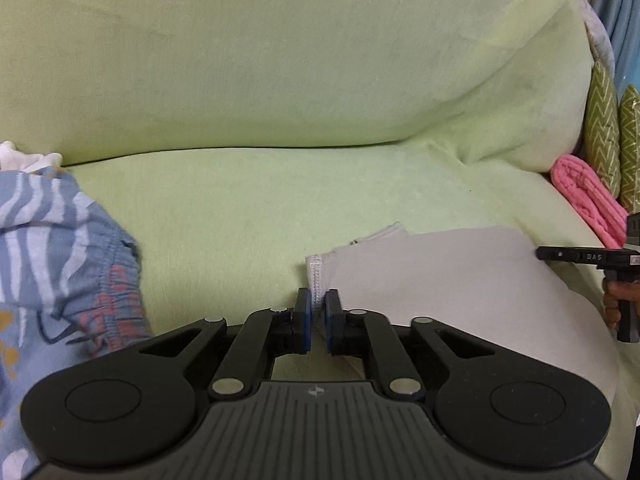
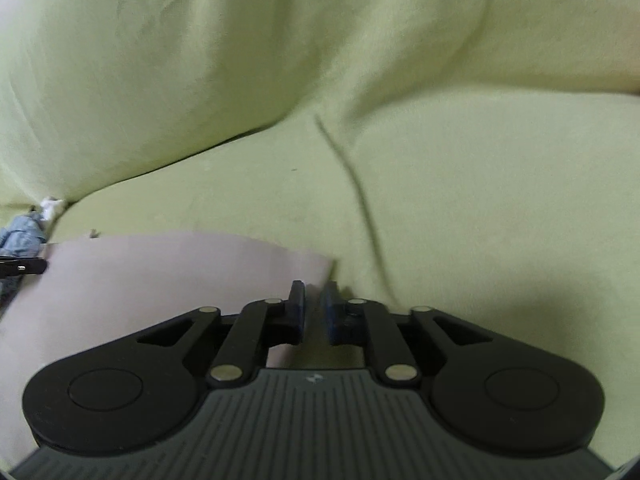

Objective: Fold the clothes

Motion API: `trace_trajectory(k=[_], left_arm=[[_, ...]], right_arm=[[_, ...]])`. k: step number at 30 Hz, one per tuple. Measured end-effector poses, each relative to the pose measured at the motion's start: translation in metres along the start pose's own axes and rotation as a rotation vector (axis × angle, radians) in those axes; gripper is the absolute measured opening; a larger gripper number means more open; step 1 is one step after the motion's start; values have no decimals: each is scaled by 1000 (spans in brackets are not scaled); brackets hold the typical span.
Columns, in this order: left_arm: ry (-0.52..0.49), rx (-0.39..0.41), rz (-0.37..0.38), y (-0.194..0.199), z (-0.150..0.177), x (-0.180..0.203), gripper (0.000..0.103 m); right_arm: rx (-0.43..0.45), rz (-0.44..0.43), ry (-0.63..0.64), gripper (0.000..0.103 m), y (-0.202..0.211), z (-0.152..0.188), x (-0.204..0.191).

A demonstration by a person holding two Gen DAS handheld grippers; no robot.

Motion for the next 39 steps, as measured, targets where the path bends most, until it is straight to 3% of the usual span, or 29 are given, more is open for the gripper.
trace_trajectory(k=[2,5,10,14,18,21,25,29,32,34,36,39], left_arm=[[0,9,-26,6,1,0,23],[-40,27,-56,30,8,9,23],[-112,23,46,84,41,47,29],[-204,-26,138,106,86,94,30],[-284,-100,117,93,122,117,29],[-264,-137,95,91,136,104,27],[-210,-150,96,106,137,80,26],[-221,-180,88,109,128,78,26],[-271,-158,90,115,109,90,27],[-290,-141,120,117,88,103,32],[-321,-124,147,113,65,119,41],[-397,-124,184,91,34,150,42]], right_arm=[[11,31,-3,15,13,0,1],[45,31,11,16,43,1,-11],[63,-136,113,28,98,26,-78],[60,-239,220,28,116,53,-141],[22,-292,295,25,105,71,-189],[-45,-228,422,18,94,83,-203],[-89,-134,452,16,112,94,-171],[-152,-71,371,12,131,109,-130],[-127,-54,236,21,155,114,-113],[-75,-73,96,37,170,113,-107],[-36,-88,-90,39,178,117,-100],[-20,-127,-359,40,175,131,-95]])
Point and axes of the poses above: each gripper's, at about its wrist camera, not at the fingertips, and y roughly against the way its jaws point, x to its right, z to its underside, the point moved 3 cm from there along -y, roughly the way its jaws point, and after that the axes turned 11 degrees about y, right-handed, at the moved point
